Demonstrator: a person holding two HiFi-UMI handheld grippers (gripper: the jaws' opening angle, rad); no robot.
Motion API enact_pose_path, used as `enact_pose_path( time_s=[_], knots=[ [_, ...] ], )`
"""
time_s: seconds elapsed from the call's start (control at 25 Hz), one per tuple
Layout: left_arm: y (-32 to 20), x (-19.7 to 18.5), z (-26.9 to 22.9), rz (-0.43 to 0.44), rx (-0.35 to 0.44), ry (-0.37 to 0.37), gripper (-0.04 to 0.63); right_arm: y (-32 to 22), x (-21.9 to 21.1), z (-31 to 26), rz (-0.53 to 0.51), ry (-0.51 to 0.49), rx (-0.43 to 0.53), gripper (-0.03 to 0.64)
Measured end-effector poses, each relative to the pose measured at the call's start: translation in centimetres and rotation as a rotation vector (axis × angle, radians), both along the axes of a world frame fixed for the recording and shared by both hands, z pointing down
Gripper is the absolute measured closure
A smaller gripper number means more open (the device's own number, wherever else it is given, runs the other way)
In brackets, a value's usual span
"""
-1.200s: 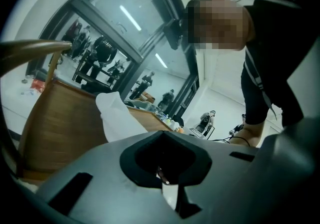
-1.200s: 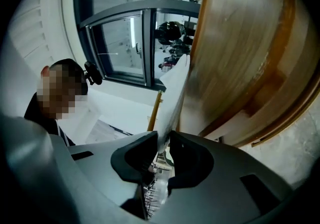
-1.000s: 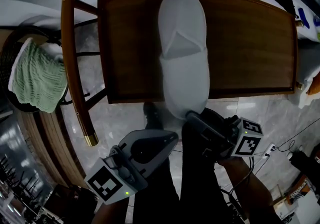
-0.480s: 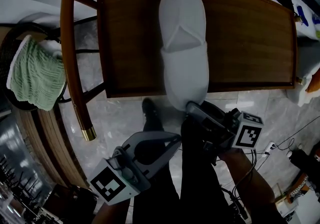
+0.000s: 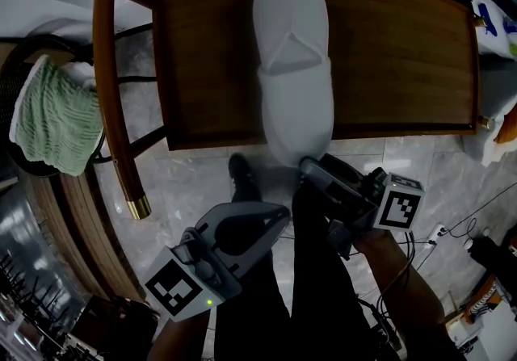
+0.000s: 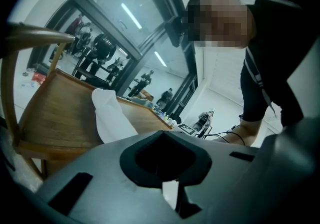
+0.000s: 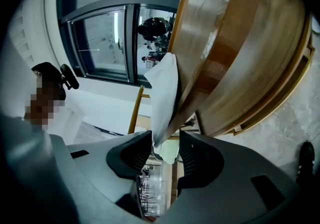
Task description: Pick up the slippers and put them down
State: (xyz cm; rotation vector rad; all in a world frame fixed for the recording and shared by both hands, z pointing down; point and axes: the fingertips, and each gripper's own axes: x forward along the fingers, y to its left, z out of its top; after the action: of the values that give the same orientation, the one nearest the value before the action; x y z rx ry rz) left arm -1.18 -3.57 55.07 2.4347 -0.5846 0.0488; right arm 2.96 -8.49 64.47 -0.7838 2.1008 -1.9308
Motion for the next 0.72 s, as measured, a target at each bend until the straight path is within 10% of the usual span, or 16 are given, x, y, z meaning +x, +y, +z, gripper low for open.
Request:
enact_pose_path(
  time_s=[0.28, 0.72],
  knots=[
    [0.1, 0.3, -3.1, 0.002, 0.023, -0.011, 0.592, 1.5, 5.7, -3.0, 0.07, 0.155, 0.029, 0.467],
    [-1.5, 3.3, -23.1, 0.002, 0.243, 0.035, 0.592, -0.7, 4.2, -32.1, 0.002, 0.257, 0.796, 0.577]
  ],
)
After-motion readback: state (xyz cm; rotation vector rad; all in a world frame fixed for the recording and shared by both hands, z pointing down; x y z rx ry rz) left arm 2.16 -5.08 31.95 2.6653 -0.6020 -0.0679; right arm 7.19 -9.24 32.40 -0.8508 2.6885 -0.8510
